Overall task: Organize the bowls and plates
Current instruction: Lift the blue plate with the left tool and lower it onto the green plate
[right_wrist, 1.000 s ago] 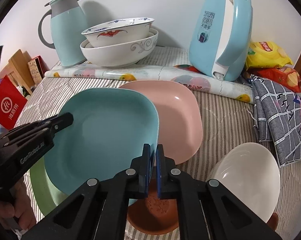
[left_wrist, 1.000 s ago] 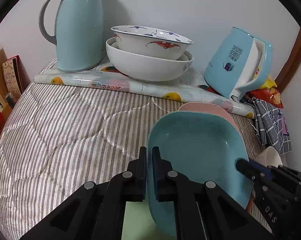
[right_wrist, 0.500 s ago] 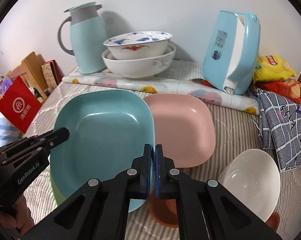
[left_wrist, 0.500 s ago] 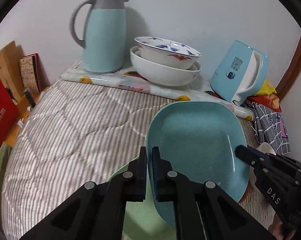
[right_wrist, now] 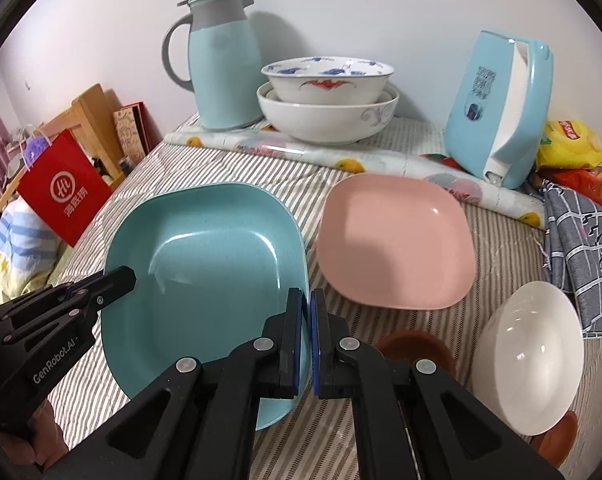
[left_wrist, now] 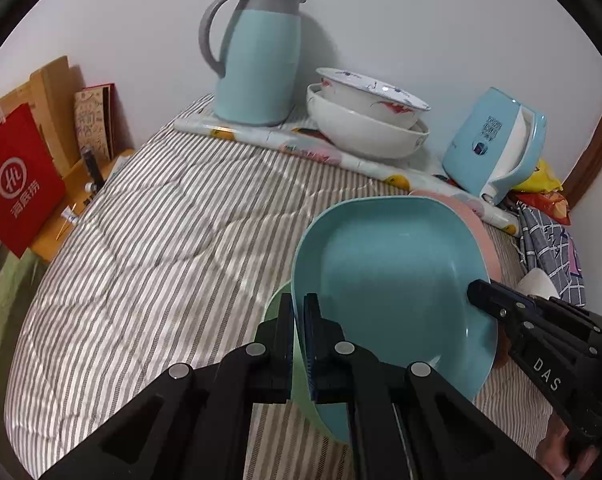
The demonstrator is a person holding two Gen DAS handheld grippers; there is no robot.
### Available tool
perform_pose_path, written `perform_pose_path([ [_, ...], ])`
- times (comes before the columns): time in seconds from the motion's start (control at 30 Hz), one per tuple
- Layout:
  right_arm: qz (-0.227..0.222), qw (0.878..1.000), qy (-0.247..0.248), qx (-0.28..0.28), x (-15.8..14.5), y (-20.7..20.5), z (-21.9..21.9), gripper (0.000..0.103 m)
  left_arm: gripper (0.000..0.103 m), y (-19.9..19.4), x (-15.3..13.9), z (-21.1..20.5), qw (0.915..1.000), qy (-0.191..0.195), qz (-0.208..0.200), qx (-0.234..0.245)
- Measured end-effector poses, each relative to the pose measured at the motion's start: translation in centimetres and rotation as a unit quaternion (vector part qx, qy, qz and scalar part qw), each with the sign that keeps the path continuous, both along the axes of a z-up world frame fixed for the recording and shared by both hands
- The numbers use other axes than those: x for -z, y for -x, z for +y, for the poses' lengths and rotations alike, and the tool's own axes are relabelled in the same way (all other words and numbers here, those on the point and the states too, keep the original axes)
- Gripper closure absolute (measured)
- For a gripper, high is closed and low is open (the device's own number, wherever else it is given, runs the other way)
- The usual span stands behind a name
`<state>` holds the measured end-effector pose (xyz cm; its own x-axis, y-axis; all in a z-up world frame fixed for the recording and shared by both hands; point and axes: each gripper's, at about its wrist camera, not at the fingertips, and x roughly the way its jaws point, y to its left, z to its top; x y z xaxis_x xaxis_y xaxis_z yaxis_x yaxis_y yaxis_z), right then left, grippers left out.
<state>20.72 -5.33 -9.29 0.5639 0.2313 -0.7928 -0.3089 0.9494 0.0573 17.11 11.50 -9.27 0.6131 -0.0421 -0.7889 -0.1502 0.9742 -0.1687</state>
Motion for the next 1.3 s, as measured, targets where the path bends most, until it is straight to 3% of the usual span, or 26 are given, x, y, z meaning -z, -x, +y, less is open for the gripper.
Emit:
perform_pose_path([
  [0.73,0.023,0.999,0.034,-0.019,3.1,-1.7,1.8,0.095,0.094,-0.1,2.4,0.2,0.999,0.008,0.041,-0.014],
  [1.03,0.018,0.999,0.041,-0.02,2.9,-1.6,1.6,0.095,0.093,0.1,2.4,0.7,0.9981,0.038,0.044,-0.019],
  [1.13,0.018,0.999,0.038,-0.02,2.6,-1.6,1.4,0.087,0.09,0.2,2.3,0.6,0.9983,0.031,0.045,-0.021],
  [1.3,0.009,0.999,0.035,-0.013,1.9,-1.0,0.7,0.083,0.087,0.6,1.9,0.5,0.9983,0.033,0.044,-0.019],
])
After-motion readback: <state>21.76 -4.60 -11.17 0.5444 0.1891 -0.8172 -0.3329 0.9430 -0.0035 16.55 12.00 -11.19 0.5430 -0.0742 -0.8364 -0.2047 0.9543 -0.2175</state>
